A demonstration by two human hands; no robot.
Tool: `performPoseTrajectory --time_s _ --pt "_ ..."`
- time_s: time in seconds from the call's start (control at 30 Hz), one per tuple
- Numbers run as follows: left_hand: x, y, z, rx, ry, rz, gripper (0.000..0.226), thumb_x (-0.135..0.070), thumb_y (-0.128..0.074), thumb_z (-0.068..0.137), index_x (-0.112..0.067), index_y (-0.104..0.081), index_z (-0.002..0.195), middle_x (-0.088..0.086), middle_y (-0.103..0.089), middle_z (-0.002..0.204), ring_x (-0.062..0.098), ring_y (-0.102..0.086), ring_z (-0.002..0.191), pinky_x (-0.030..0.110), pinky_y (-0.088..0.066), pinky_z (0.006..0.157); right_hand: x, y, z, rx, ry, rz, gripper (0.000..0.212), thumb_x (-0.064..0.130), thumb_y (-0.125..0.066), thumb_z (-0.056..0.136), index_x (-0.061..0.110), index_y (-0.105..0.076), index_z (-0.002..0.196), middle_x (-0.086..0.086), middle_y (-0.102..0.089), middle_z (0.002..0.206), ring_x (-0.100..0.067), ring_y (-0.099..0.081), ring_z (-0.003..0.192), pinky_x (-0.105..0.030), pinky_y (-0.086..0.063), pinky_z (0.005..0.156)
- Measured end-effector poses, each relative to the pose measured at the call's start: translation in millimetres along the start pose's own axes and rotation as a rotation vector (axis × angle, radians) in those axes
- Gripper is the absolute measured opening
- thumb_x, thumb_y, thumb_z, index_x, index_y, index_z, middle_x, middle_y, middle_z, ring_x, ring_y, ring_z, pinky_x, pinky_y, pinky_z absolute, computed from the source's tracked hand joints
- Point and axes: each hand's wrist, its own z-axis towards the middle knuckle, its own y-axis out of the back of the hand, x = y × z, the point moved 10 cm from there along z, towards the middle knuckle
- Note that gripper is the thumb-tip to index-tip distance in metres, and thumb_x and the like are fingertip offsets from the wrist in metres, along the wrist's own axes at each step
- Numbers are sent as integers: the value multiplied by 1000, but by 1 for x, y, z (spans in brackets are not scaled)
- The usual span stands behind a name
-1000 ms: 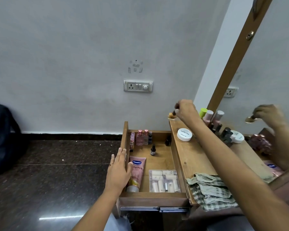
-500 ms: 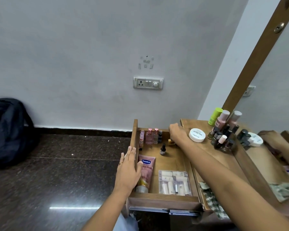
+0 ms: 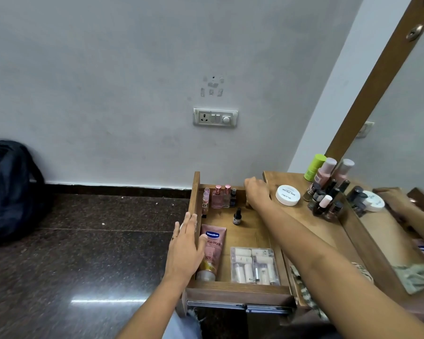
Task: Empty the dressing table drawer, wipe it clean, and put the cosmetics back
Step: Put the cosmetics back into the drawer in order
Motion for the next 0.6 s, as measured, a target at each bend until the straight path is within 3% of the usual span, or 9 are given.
performPoseTrajectory --time_s 0.23,0.4,0.5,0.6 --pt "-2 1 -1 0 13 20 63 -42 -45 98 -28 -18 153 -12 -10 160 21 -4 149 41 -18 117 -22 49 -23 -149 -12 120 28 -4 -45 89 4 -57 112 -14 -62 112 -33 -61 105 -36 -49 78" --pt "-4 2 -3 2 7 31 63 -42 -45 98 -27 -18 153 -11 -10 160 23 -5 149 43 -20 117 -107 100 -57 -358 -208 250 26 2 -46 88 4 -66 106 -17 -66 104 -34 -61 101 -36 -49 76" --pt "-4 1 -2 4 5 42 64 -43 -45 98 -26 -19 153 -11 -10 160 24 -5 149 43 -21 117 -159 101 -74 -312 -358 232 21 9 -54 87 -1 -65 102 -19 -64 102 -37 -59 102 -37 -49 73" --pt "-2 0 -2 5 4 47 63 -44 -45 98 -26 -20 153 -10 -11 161 24 -5 149 43 -20 117 -181 84 -86 -186 -446 252 34 18 -60 88 -2 -57 116 -19 -60 114 -38 -56 111 -43 -50 84"
